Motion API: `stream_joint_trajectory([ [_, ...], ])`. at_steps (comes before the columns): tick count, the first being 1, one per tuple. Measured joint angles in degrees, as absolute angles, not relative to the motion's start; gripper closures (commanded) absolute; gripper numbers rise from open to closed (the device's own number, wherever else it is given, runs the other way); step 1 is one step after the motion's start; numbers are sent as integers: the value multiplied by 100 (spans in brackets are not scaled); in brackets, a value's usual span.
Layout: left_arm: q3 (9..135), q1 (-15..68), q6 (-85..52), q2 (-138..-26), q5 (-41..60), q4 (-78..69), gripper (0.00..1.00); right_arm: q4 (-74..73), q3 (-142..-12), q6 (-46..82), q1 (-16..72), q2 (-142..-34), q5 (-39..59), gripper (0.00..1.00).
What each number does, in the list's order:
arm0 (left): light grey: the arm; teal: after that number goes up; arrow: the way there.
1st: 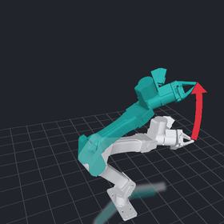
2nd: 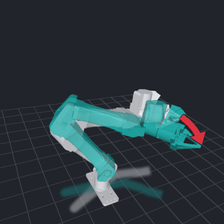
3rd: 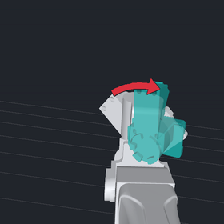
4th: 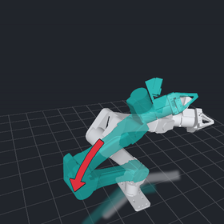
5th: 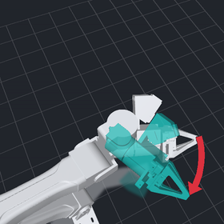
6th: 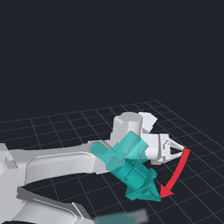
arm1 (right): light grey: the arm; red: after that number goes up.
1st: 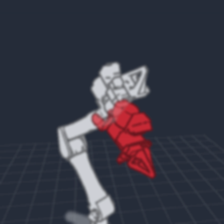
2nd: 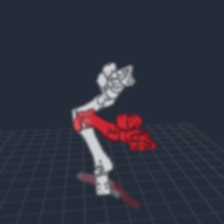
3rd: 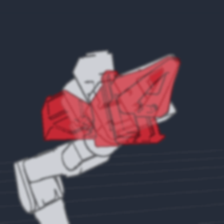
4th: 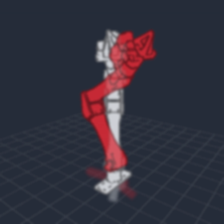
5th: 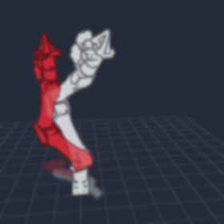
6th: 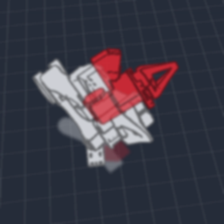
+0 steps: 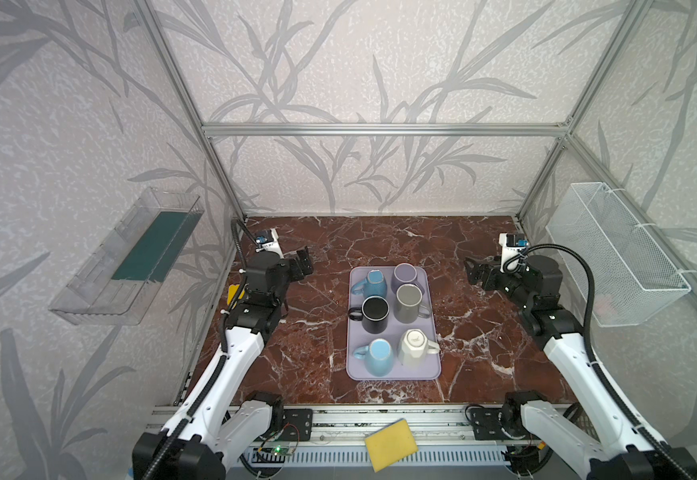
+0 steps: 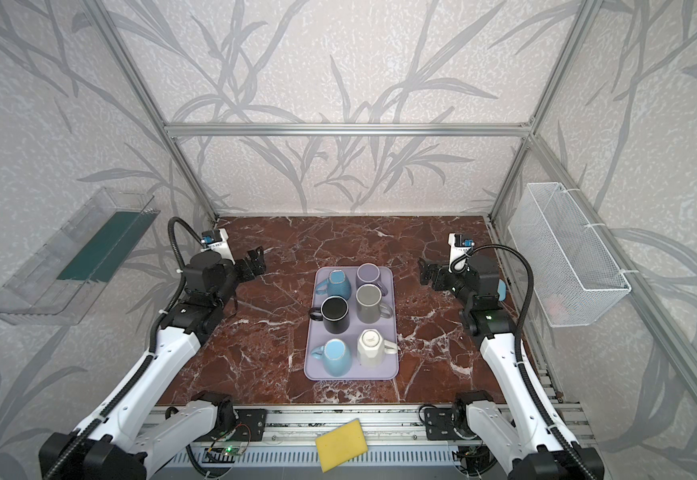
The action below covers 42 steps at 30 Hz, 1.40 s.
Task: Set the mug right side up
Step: 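Raise both arms and move the right gripper toward the tray of mugs, then lower the right gripper over the upside-down grey mug on the tray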
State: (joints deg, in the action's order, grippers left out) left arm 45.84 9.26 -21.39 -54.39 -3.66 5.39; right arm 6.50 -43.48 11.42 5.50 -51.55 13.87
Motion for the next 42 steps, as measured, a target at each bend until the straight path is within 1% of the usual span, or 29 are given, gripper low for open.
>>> stream_joint_trajectory([
  [4, 4600, 1125, -2447, -4882, -187, 1151, 6, 1304, -4399, 1330, 746, -4685, 1498, 1],
  [7, 4506, 1238, -2676, -4506, -54, 1339, 7, 1691, -4434, 1474, 773, -4362, 1621, 1],
  [10, 4320, 1352, -2906, -4202, 58, 1511, 7, 2016, -4545, 1605, 786, -4270, 1833, 1],
  [19, 4027, 1573, -3551, -4047, 419, 2134, 5, 2873, -4523, 1625, 1332, -4189, 2112, 1],
  [24, 3686, 1662, -3776, -4047, 775, 2344, 5, 3242, -4528, 1472, 2213, -4397, 1881, 1],
  [28, 3645, 1726, -3859, -4047, 956, 2523, 5, 3564, -4648, 1343, 2932, -4860, 1551, 0],
  [30, 3645, 1739, -3868, -4047, 1009, 2552, 5, 3706, -4720, 1282, 3170, -5068, 1455, 2],
  [33, 3636, 1741, -3870, -4047, 1122, 2545, 6, 3872, -4818, 1192, 3395, -5216, 1393, 2],
  [42, 3583, 1752, -3874, -4147, 1356, 2528, 5, 4176, -5030, 873, 3900, -5367, 1337, 2],
])
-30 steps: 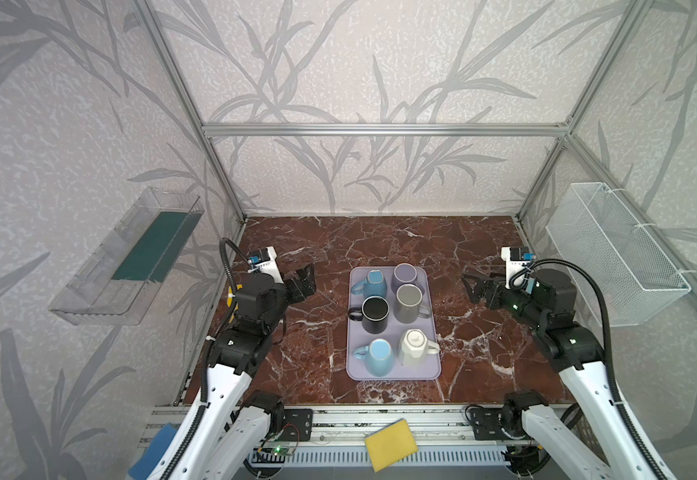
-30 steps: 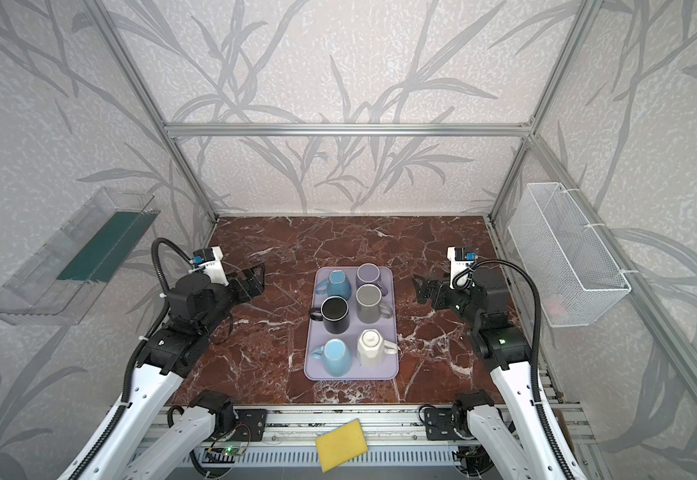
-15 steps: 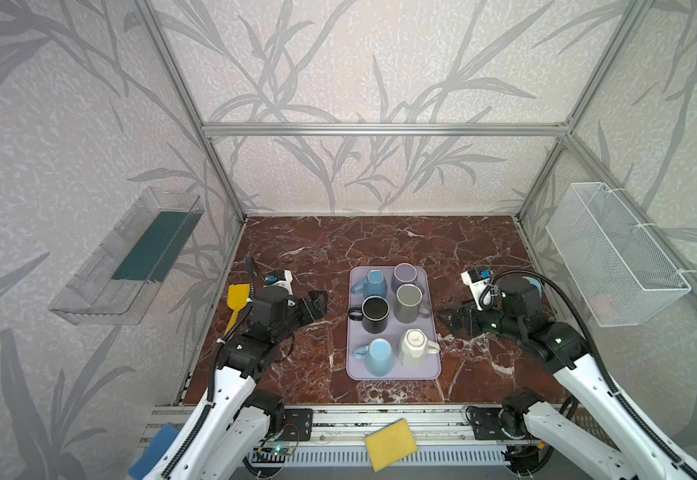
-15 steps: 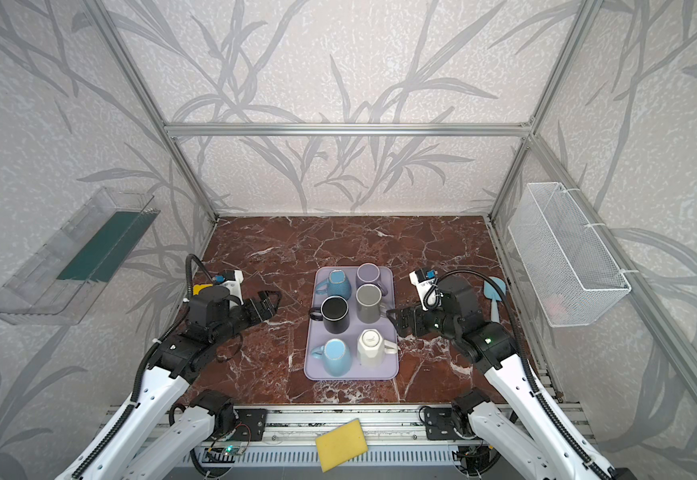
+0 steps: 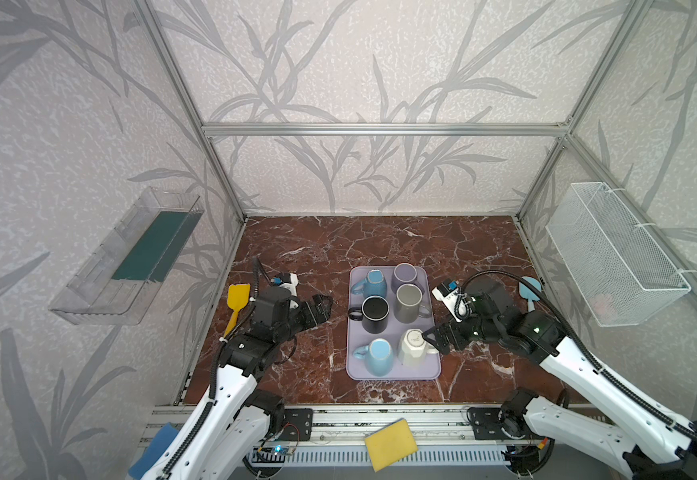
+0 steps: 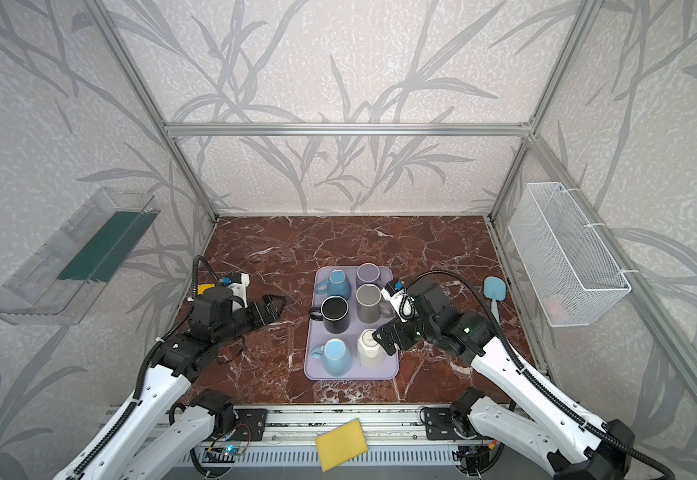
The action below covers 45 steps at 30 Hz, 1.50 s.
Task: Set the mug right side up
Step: 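Lower the right gripper over the upside-down grey mug on the tray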
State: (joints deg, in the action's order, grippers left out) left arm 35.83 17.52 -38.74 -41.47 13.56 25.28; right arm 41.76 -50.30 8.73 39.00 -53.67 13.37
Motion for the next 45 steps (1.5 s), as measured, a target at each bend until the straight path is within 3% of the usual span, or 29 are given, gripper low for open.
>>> stream_joint_trajectory([
  [12, 3583, 1752, -3861, -4324, 1352, 2547, 5, 4211, -5561, 137, 3769, -6560, 451, 2],
  [22, 3583, 1752, -3859, -4230, 1293, 2615, 5, 4099, -6320, -825, 2716, -7599, 932, 7],
  [45, 3583, 1752, -3854, -4209, 1153, 2759, 5, 4799, -7019, -1918, 2692, -8952, 1535, 11],
])
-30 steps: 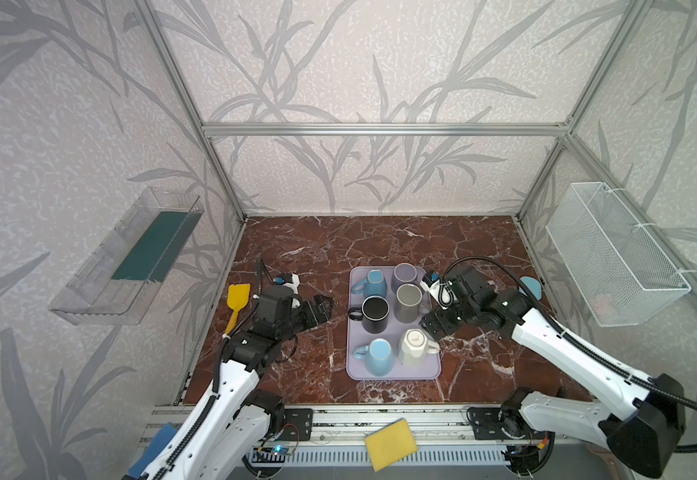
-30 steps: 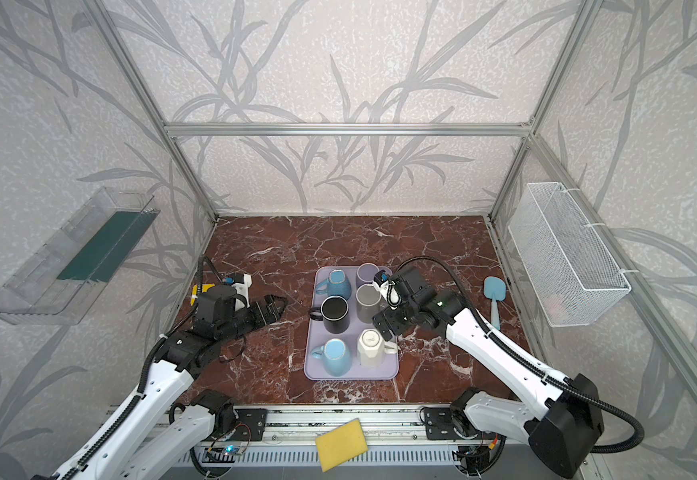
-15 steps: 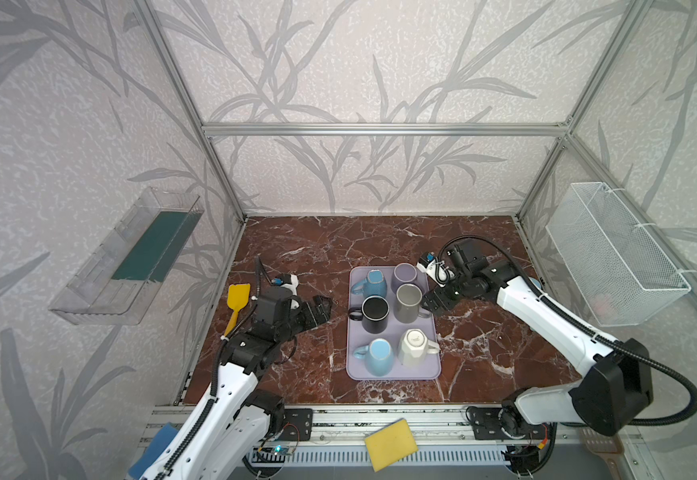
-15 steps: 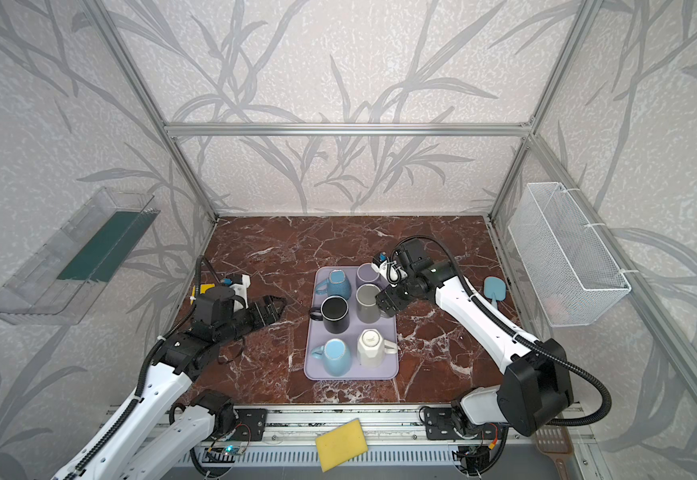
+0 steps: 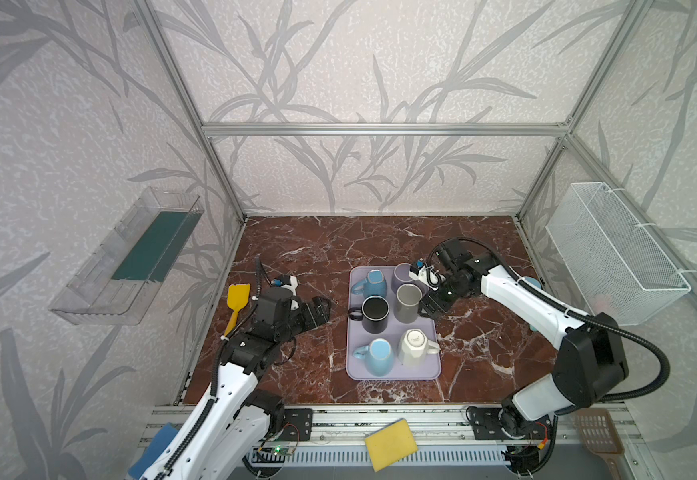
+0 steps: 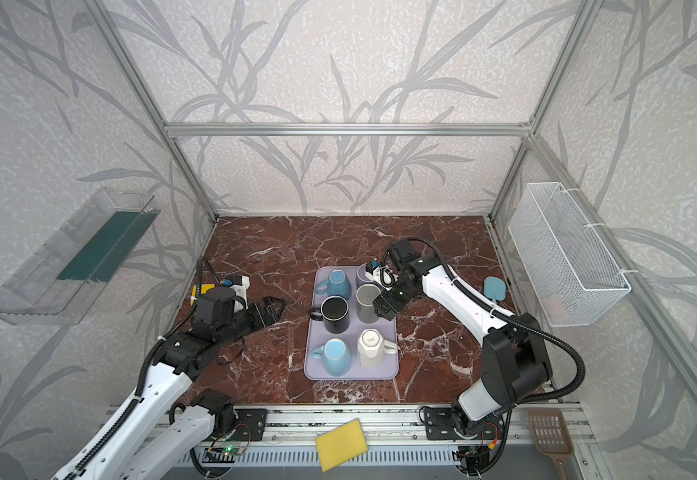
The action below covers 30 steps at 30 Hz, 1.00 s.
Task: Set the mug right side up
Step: 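Lower the right gripper over the upside-down grey mug on the tray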
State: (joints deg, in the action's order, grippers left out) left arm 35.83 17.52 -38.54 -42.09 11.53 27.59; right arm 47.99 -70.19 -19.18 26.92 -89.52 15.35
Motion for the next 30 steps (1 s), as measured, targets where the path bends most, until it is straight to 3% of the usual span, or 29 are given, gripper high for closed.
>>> stream_joint_trajectory([
  [10, 3583, 1752, -3854, -4209, 1138, 2788, 5, 4816, -7057, -1981, 2805, -9218, 1549, 12],
  [17, 3583, 1752, -3854, -4209, 1100, 2788, 5, 4816, -7070, -2038, 2847, -9362, 1492, 27],
  [30, 3583, 1752, -3854, -4193, 1079, 2792, 5, 4814, -7170, -2117, 2847, -9485, 1339, 40],
])
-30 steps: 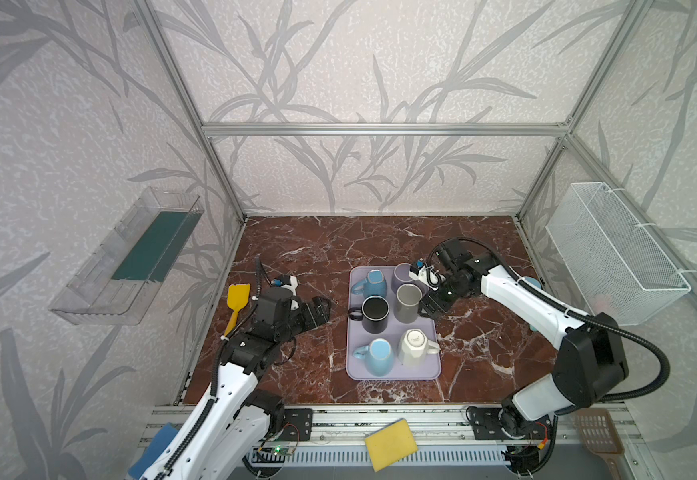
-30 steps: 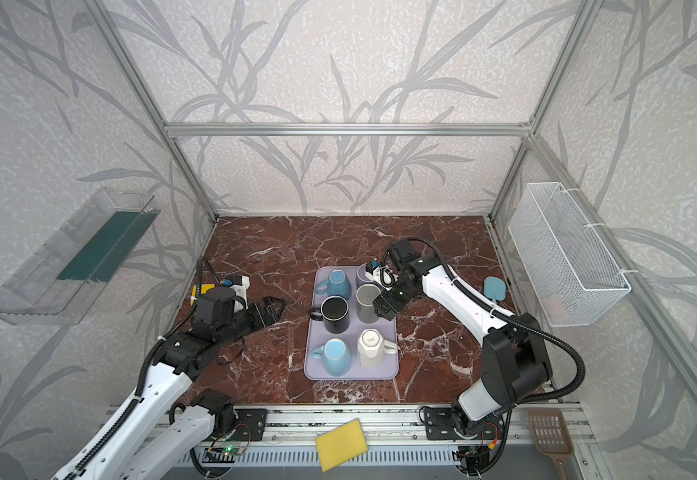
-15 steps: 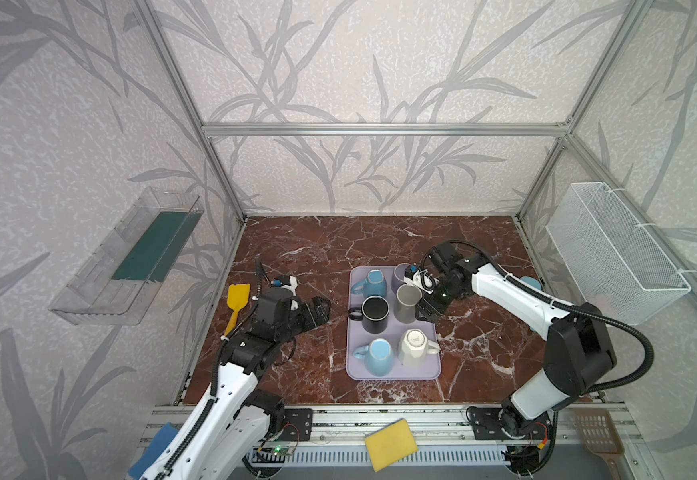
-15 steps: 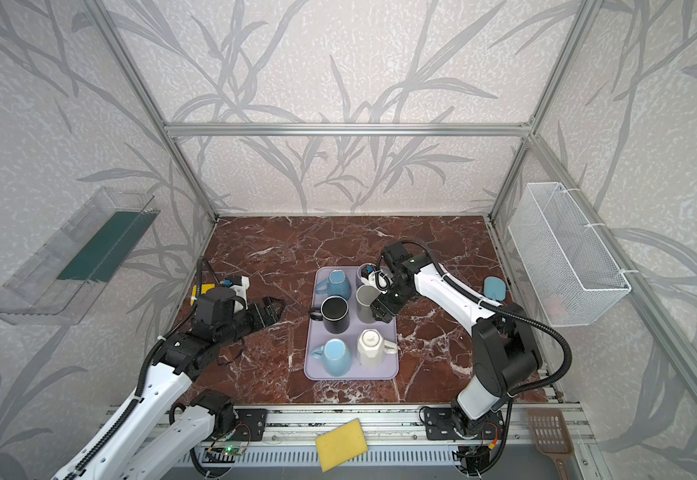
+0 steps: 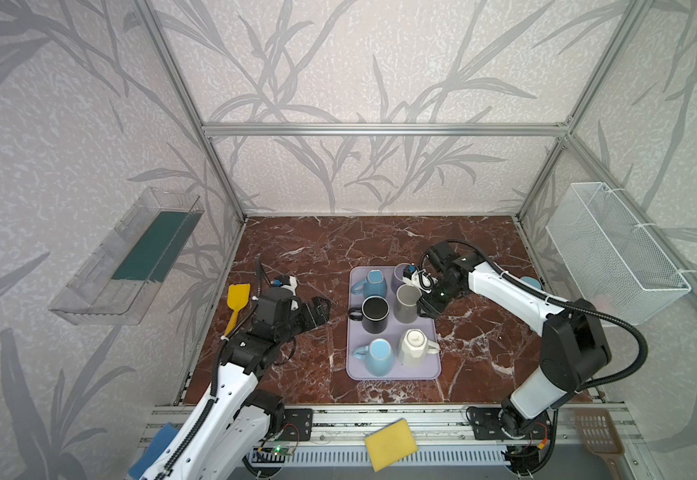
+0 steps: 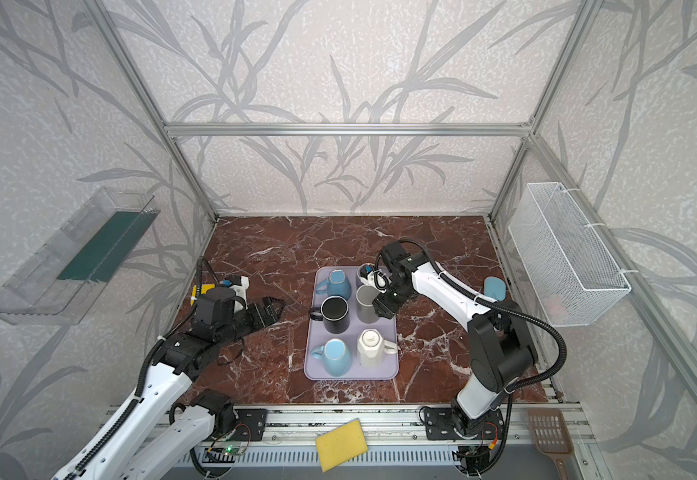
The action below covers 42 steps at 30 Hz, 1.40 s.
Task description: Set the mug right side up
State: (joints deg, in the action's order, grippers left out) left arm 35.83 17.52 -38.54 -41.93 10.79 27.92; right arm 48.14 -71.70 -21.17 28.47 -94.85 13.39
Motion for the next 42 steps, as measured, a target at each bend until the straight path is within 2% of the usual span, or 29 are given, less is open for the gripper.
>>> stream_joint_trajectory([
  [4, 3583, 1752, -3854, -4158, 1072, 2794, 5, 4816, -7214, -2128, 2853, -9513, 1299, 45],
  [16, 3583, 1752, -3854, -4073, 1052, 2877, 5, 4814, -7273, -2143, 2930, -9703, 1245, 52],
  [18, 3583, 1752, -3854, -4062, 1050, 2877, 5, 4814, -7279, -2161, 2941, -9717, 1240, 61],
  [20, 3583, 1752, -3854, -4062, 1044, 2877, 5, 4827, -7290, -2180, 2943, -9719, 1225, 80],
  [21, 3583, 1752, -3854, -4062, 1041, 2880, 5, 4825, -7293, -2189, 2945, -9719, 1219, 83],
  [26, 3583, 1752, -3854, -4060, 1039, 2880, 5, 4825, -7310, -2198, 2971, -9719, 1205, 82],
  [36, 3583, 1752, -3854, -4038, 1037, 2888, 5, 4827, -7325, -2191, 2982, -9907, 1155, 75],
  [42, 3583, 1752, -3854, -4014, 1037, 2895, 5, 4827, -7323, -2193, 3009, -9920, 1142, 80],
])
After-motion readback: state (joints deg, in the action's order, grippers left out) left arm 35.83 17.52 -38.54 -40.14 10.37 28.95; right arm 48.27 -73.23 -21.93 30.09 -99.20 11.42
